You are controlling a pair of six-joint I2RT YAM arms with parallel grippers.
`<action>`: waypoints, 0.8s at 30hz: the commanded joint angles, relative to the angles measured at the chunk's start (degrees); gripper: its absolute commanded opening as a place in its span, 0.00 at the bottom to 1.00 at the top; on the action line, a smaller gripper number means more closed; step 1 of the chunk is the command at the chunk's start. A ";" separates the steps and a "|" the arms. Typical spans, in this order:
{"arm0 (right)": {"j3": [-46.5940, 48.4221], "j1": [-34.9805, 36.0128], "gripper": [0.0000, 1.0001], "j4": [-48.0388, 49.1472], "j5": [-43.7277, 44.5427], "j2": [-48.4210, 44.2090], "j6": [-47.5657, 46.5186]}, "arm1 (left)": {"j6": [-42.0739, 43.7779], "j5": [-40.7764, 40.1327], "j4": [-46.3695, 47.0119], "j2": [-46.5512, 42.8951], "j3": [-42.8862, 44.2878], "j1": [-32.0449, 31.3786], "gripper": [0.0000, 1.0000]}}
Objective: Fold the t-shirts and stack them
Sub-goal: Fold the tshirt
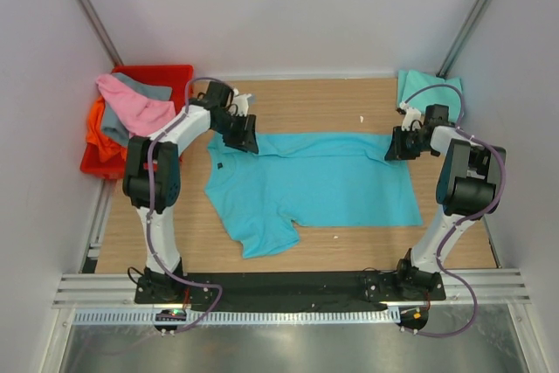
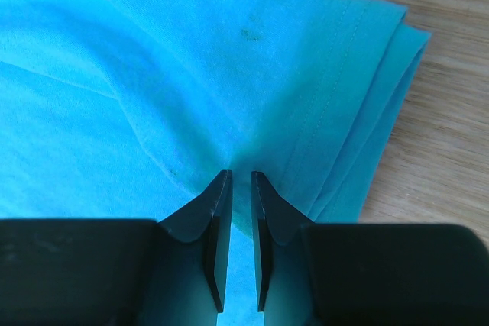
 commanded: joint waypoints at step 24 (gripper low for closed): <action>0.67 -0.28 0.22 -0.48 1.55 1.55 -1.11 | -1.92 2.37 -1.71 10.92 8.53 0.24 0.42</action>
